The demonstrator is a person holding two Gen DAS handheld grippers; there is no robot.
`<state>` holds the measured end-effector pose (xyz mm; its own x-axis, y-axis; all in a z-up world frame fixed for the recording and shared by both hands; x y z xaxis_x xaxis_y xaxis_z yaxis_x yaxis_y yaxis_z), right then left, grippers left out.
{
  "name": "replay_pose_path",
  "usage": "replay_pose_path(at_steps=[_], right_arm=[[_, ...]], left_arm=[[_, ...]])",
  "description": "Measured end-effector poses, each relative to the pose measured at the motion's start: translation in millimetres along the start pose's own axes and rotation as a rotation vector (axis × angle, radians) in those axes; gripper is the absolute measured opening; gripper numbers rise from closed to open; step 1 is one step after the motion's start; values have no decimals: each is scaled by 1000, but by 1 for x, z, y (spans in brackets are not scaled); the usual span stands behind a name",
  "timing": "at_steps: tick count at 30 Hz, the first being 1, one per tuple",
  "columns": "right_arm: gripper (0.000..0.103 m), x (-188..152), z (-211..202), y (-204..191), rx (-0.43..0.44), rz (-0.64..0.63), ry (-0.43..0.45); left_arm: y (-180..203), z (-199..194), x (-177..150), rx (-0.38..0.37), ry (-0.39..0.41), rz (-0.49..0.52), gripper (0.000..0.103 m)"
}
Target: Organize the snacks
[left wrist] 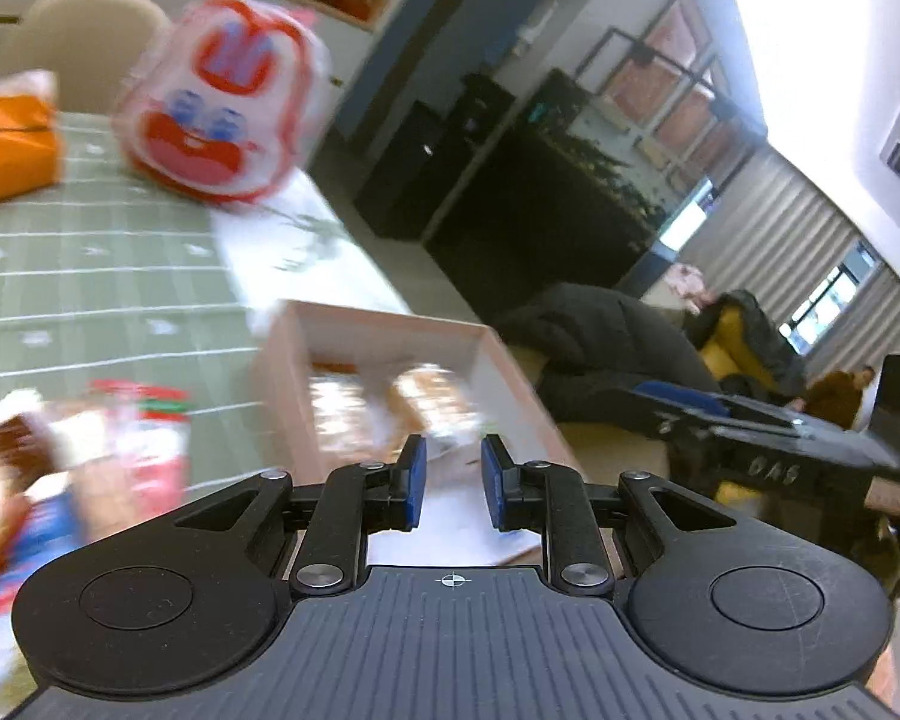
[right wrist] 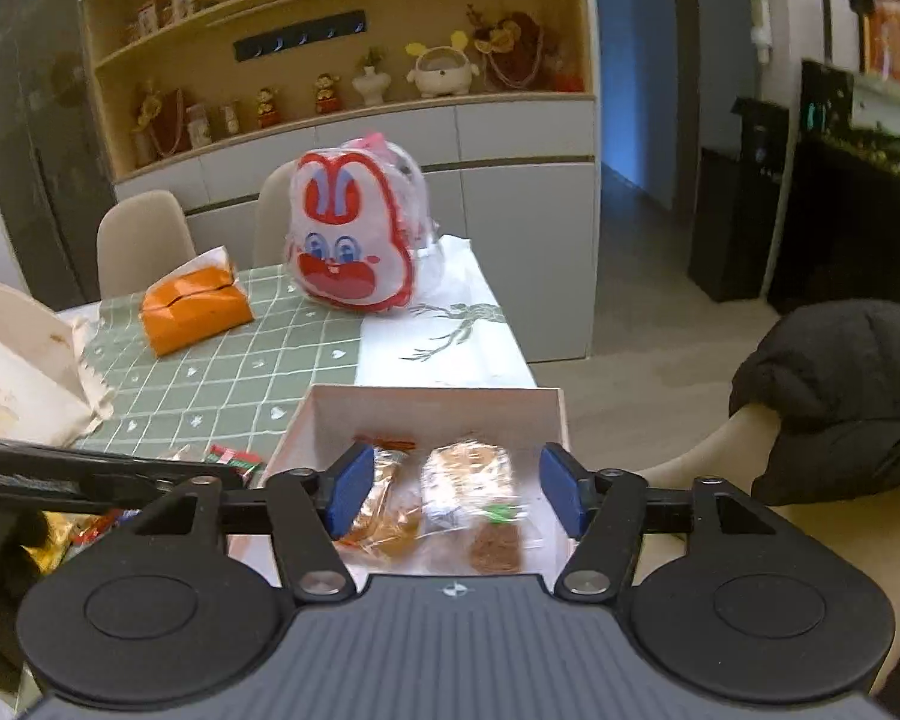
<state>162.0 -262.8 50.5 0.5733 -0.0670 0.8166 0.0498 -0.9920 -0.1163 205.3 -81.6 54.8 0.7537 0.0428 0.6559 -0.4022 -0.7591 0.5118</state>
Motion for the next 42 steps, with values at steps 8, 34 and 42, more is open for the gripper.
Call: replay_pose_path(at_steps=[8, 34, 42], right_arm=[[78, 2, 5, -105, 102, -69, -28], [54, -52, 173, -333, 253, -306, -323], [32, -76, 87, -286, 381, -233, -295]], left_arm=[[-142, -121, -33, 393, 253, -162, 23], [-239, -161, -51, 501, 156, -340, 24], [-239, -141, -59, 522, 88, -317, 23]])
Point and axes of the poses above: each gripper's, at about its wrist camera, not at the fingertips, and z roughly the way its jaws point, y to its right, x to its top, the point moved 9 cm from there along z, roughly the way its jaws point, and after that the axes turned 3 degrees about -y, right-handed, at the moved point
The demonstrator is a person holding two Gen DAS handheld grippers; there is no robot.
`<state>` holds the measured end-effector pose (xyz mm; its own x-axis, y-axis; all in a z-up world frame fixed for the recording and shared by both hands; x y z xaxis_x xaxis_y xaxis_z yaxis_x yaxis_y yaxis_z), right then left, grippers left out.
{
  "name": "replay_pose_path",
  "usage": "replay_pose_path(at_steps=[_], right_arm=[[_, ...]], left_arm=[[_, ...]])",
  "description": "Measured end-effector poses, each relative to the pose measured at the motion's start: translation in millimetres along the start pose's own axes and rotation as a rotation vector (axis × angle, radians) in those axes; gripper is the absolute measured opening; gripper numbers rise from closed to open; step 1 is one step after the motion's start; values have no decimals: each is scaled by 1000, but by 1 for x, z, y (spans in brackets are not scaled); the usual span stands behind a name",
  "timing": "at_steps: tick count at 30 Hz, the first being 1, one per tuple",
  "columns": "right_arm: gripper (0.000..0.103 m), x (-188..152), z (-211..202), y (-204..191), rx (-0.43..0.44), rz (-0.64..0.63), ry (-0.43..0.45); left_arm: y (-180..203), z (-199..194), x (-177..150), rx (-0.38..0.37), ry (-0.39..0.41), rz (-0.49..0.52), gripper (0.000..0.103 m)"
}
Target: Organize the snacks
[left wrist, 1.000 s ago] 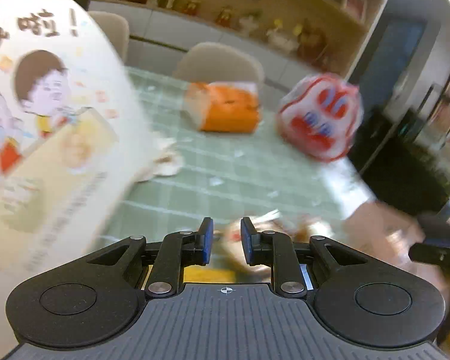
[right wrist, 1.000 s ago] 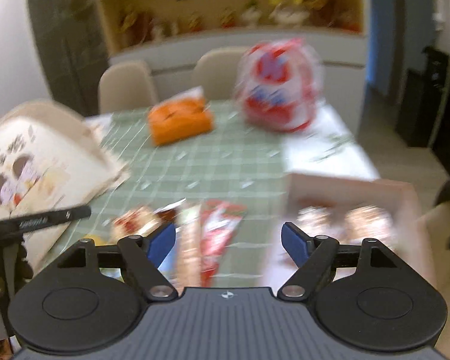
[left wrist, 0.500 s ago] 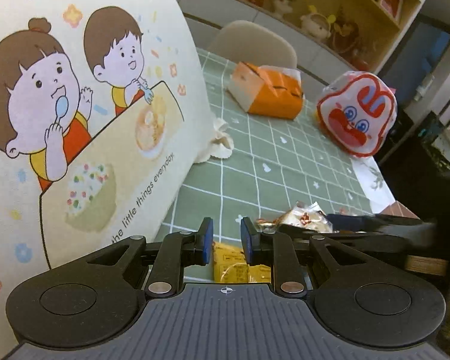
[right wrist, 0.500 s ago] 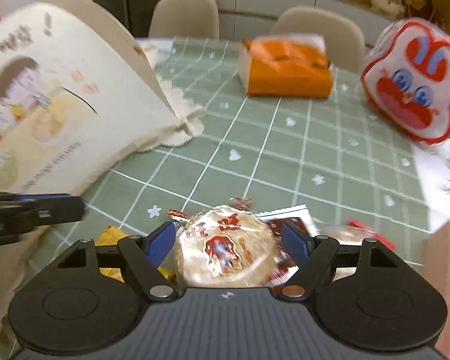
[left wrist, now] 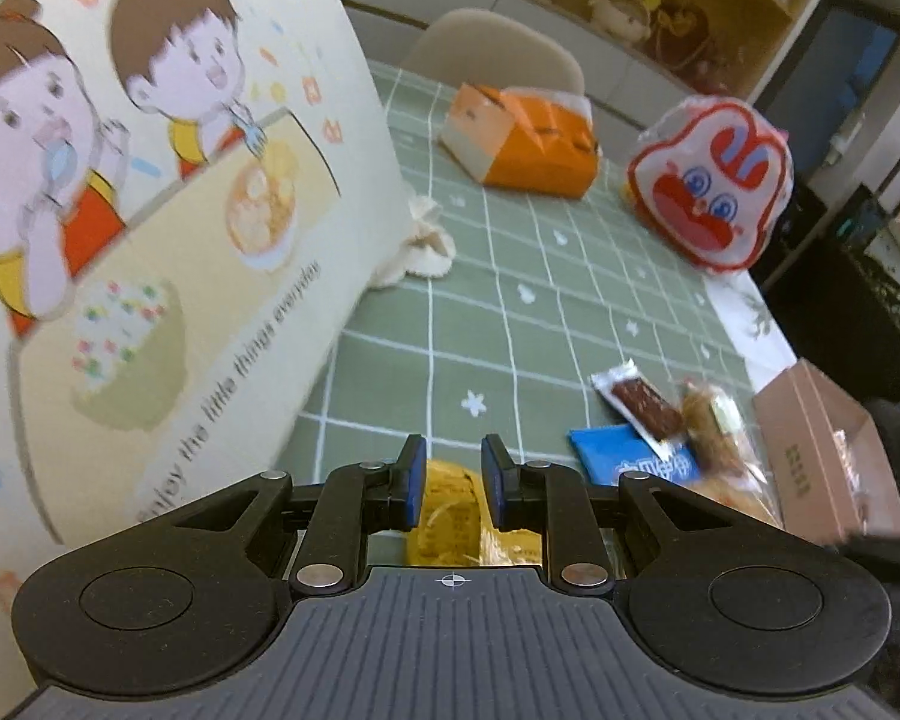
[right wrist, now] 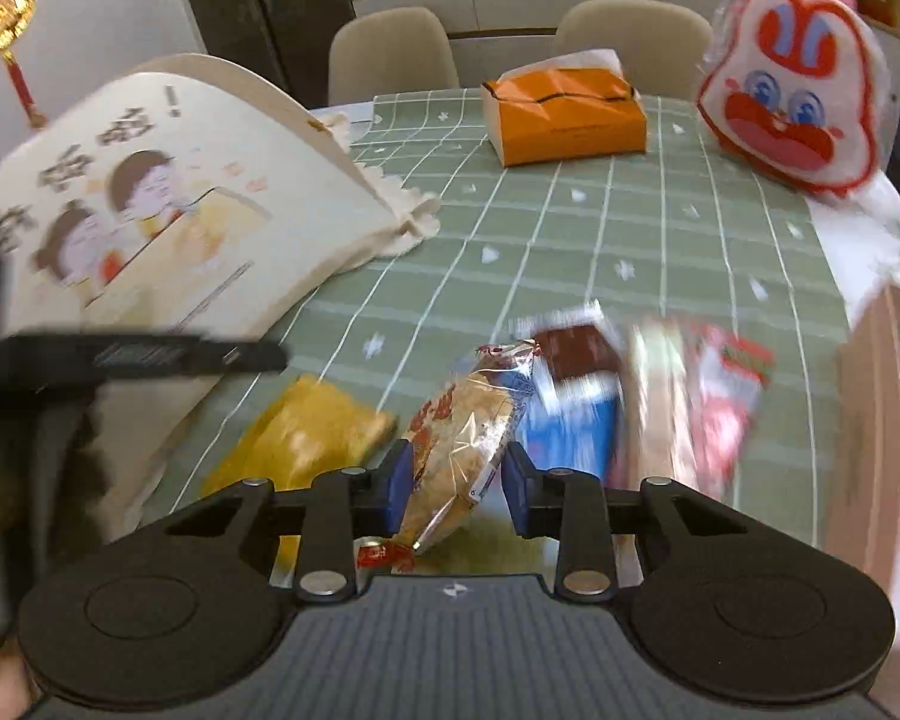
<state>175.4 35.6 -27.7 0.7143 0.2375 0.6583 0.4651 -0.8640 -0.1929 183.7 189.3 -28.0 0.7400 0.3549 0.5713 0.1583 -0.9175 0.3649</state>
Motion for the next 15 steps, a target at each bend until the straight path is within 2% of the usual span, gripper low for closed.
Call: replay_pose_path(at_steps=[6, 7, 9, 10, 11, 13, 15], right_arm=[[32, -49, -32, 17, 5, 37, 5], [35, -53, -37, 21, -20, 29, 14], [49, -60, -47, 33, -138, -7, 58], [68, -62, -49, 37, -178, -25, 79], [78, -65, -51, 41, -204, -35, 103], [78, -72, -53, 49, -237, -35, 157], [78, -77, -51, 58, -234, -11, 196]], left_arm=[[24, 9, -16, -3, -44, 90, 25], [28, 6, -19, -17, -43, 103, 25], [33, -3, -23, -12, -21, 128, 25], [33, -8, -24, 22, 3, 142, 25], [32, -14, -25, 65, 27, 160, 25], [33, -24, -29, 130, 61, 209, 25], [40, -33, -35, 138, 71, 274, 25]])
Point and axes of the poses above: each gripper's, at about its wrist camera, not at the fingertips, and z roughly the way its jaws point, y to its right, x to its top, the point moved 9 cm from there along z, roughly the way its jaws point, and after that the axes turned 3 degrees about -y, right-handed, at the moved point
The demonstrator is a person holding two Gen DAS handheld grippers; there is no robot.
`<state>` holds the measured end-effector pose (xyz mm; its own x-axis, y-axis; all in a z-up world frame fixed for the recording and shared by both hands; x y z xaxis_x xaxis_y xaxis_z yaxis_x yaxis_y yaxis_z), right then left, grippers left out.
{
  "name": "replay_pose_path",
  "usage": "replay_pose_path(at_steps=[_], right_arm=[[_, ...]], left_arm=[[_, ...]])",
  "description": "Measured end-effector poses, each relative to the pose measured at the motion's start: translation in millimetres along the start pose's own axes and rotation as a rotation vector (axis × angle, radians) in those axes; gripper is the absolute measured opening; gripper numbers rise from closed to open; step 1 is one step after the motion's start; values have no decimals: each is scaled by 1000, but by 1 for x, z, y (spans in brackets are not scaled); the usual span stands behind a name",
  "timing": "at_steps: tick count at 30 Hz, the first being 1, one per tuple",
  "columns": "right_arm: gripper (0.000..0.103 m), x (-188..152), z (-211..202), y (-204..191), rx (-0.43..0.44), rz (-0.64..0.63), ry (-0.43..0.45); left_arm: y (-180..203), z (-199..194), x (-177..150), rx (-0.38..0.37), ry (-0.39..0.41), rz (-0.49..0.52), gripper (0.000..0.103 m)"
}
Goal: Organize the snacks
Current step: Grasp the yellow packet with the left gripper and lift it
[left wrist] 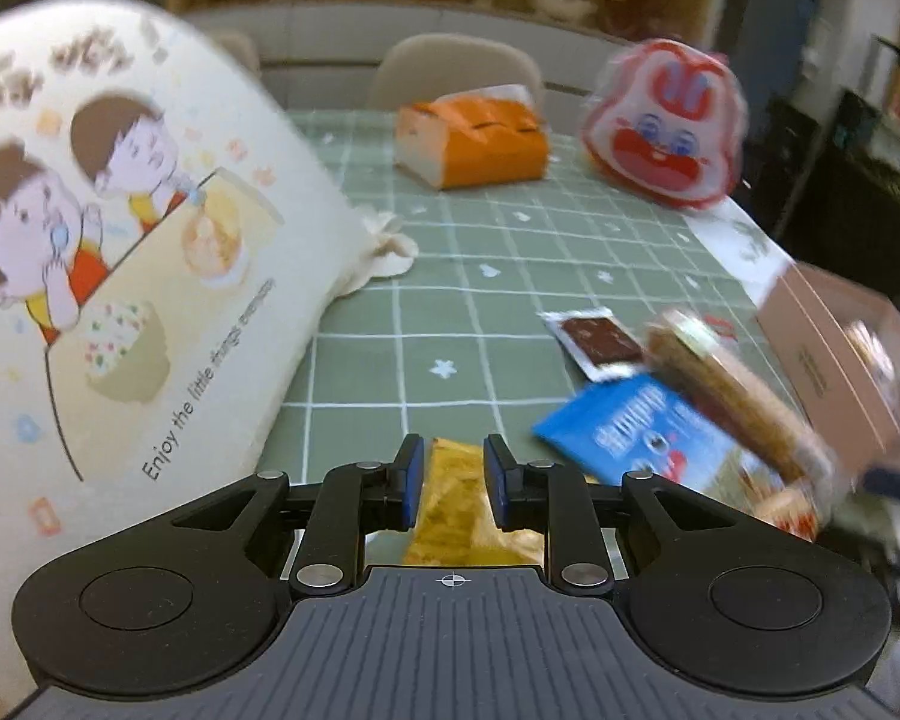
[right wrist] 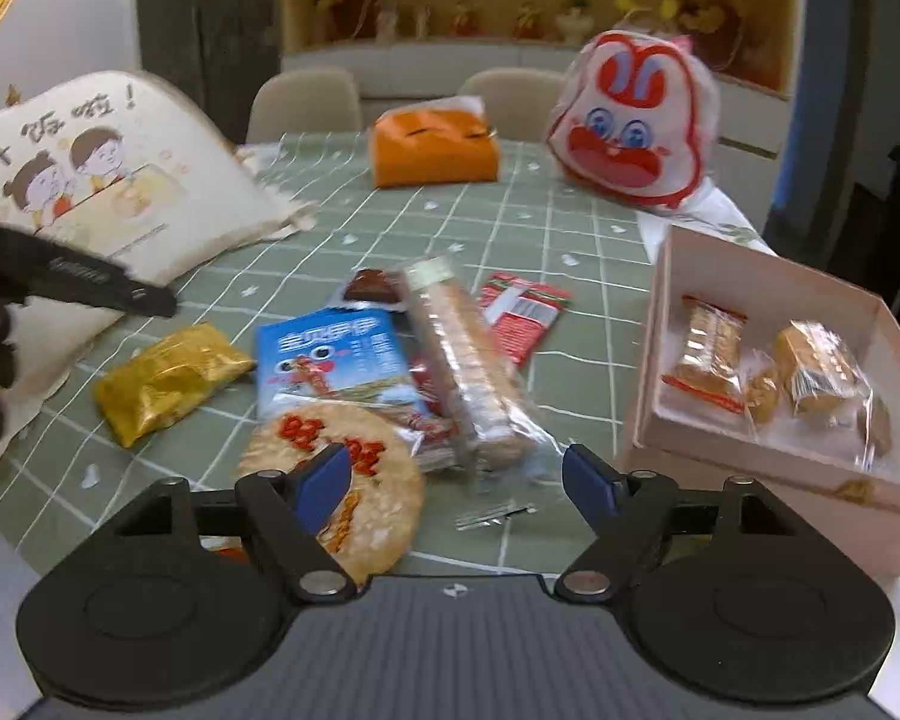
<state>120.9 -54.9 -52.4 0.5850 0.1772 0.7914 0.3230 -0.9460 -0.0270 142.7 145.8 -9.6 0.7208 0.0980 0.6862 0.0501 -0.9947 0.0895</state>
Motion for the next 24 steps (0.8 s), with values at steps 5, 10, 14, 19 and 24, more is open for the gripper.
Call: replay_pose_path(at_steps=[5, 10, 14, 19, 24], right_arm=[[78, -5, 10, 16, 123, 138, 18], [78, -14, 9, 27, 71, 110, 62], [80, -16, 5, 27, 84, 110, 63], [82, -18, 9, 24, 84, 97, 38], [83, -20, 9, 23, 92, 95, 31]], left_arm=[[37, -1, -20, 8, -48, 207, 26], [64, 8, -38, 52, -54, 362, 47], [79, 10, -43, 23, -62, 405, 66], [65, 5, -31, 67, -28, 366, 62], [38, 22, -30, 59, -95, 267, 65]])
Point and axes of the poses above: each gripper's, at about its wrist camera, not at the fingertips, and z roughly the way its jaws point, y to its right, x to its top, the point moved 9 cm from there along z, roughly the way its jaws point, and after that the axes turned 3 degrees about -y, right-handed, at the moved point
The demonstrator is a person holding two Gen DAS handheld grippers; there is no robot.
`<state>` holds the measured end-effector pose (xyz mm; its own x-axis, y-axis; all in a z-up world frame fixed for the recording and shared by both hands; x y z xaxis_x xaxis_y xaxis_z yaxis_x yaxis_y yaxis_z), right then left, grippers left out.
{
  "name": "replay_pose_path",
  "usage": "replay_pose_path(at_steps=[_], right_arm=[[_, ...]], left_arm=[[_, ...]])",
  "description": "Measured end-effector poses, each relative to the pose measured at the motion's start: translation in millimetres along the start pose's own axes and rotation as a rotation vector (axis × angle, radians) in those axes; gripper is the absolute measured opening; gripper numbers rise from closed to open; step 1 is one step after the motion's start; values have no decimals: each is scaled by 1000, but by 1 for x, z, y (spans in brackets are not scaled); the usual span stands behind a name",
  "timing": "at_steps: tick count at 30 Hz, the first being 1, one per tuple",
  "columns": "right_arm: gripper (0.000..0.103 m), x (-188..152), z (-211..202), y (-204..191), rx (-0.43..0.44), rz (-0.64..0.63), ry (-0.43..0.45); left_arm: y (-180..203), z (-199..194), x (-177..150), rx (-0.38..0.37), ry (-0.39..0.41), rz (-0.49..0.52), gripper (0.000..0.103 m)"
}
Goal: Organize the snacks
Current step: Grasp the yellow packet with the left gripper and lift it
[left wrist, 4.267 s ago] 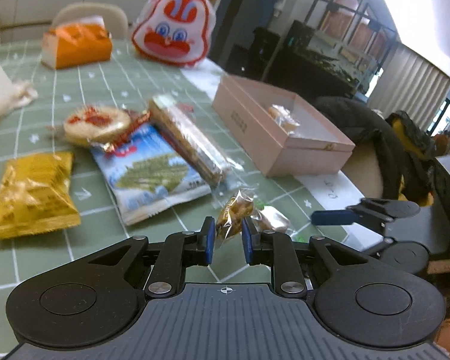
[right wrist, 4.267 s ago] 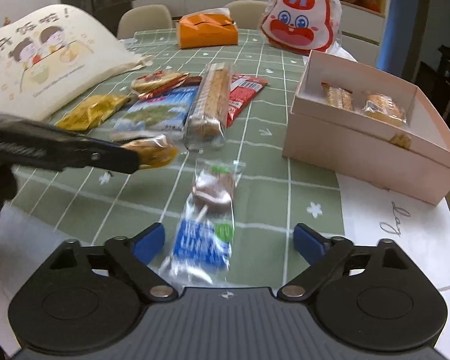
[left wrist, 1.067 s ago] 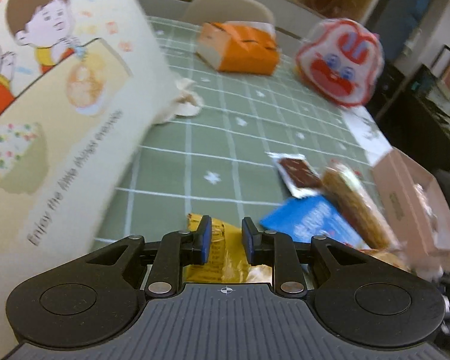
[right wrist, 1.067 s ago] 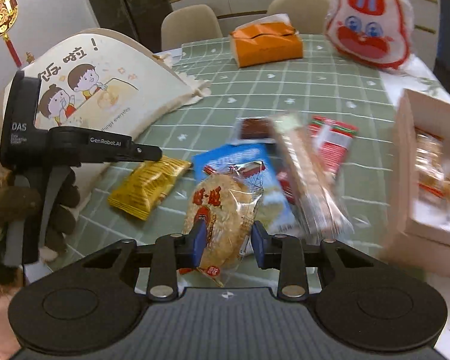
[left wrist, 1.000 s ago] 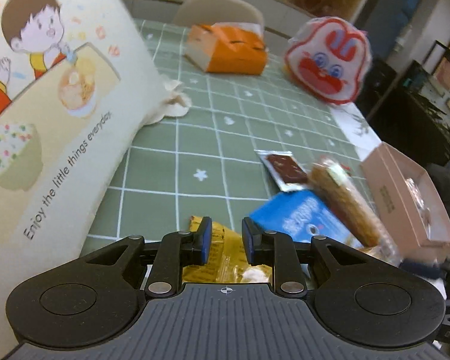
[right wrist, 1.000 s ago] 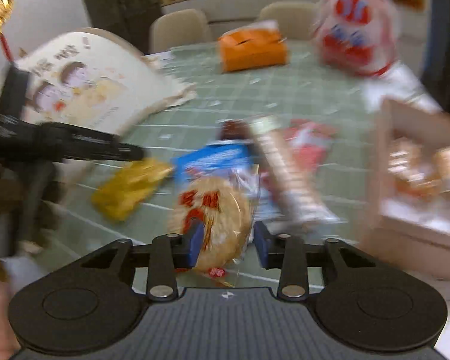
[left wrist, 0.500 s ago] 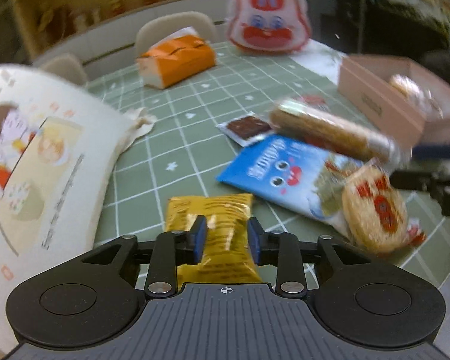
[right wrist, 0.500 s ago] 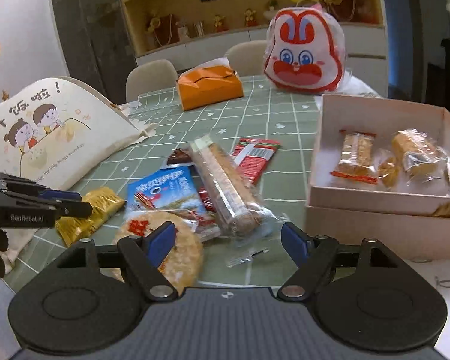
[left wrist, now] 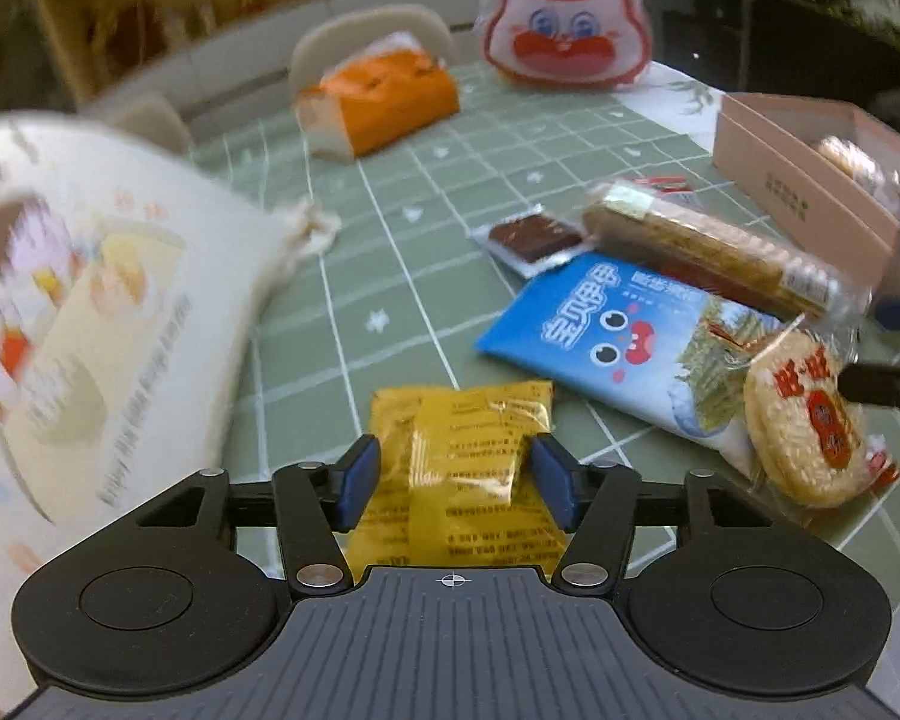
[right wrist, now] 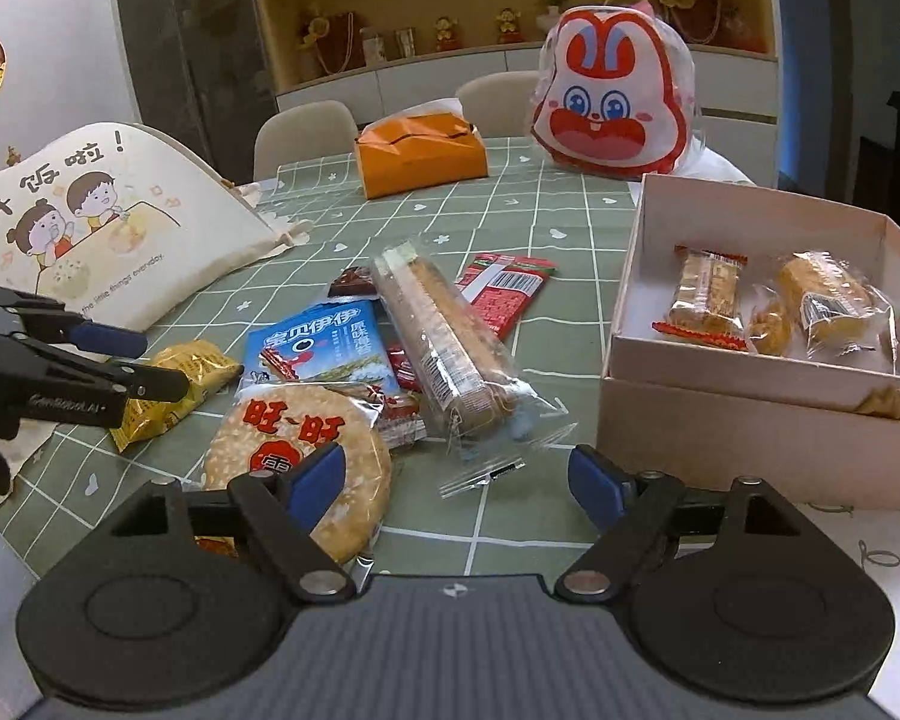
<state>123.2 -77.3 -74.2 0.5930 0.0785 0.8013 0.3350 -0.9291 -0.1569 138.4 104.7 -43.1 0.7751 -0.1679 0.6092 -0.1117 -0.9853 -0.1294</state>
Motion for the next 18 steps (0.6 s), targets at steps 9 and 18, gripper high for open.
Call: replay_pose_path(at_steps=[9, 18], right_arm=[[86, -2, 1, 1, 4, 13, -8], [90, -3, 2, 3, 6, 33, -14]], left_arm=[[-19, 12, 3, -65, 33, -139, 67], [-19, 12, 2, -68, 45, -128, 65]])
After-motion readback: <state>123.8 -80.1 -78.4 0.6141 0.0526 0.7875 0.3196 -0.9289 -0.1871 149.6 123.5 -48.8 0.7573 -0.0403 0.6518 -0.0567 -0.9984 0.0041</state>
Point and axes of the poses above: each gripper's, at about its wrist camera, not at the fingertips, and z roughly the way its jaws point, y to its right, x to its top, the point moved 9 cm from there along z, roughly the way its jaws point, and after that the axes turned 3 degrees about -y, right-handed, at the moved point
